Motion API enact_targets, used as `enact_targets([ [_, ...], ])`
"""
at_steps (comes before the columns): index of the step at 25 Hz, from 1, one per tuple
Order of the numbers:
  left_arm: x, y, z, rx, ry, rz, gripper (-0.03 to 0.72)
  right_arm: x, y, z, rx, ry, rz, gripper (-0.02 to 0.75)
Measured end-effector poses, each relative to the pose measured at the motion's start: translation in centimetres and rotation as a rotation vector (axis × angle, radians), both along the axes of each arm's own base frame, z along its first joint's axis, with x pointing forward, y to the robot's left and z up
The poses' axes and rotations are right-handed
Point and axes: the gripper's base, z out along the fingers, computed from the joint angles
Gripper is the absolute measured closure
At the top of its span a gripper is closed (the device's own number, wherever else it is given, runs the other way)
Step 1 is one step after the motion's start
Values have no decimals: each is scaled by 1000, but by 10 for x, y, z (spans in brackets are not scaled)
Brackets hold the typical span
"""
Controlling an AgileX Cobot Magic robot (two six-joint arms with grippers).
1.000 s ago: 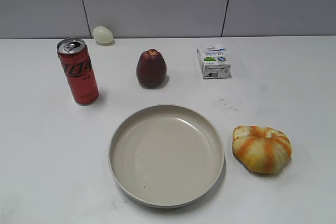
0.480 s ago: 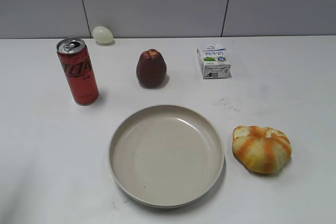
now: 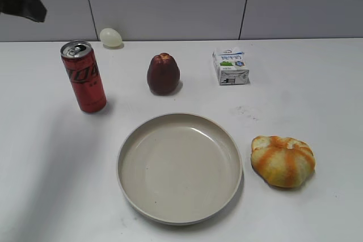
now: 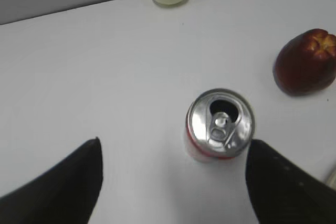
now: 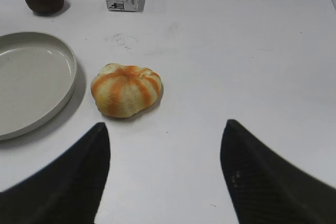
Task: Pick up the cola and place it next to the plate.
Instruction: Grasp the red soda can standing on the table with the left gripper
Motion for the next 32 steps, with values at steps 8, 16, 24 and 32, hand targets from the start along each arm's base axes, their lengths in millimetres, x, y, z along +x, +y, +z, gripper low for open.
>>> enact_targets([
  [8, 44, -37, -39, 23, 77, -63, 24, 0, 0, 0, 0, 0, 0, 206],
  [16, 58, -44, -68, 36, 118, -69, 24, 0, 0, 0, 0, 0, 0, 206],
  [24, 61, -51, -88, 52, 165, -84, 33, 0, 0, 0, 0, 0, 0, 206],
  [32, 63, -51, -98, 75, 195, -88, 150, 0, 0, 0, 0, 0, 0, 206],
])
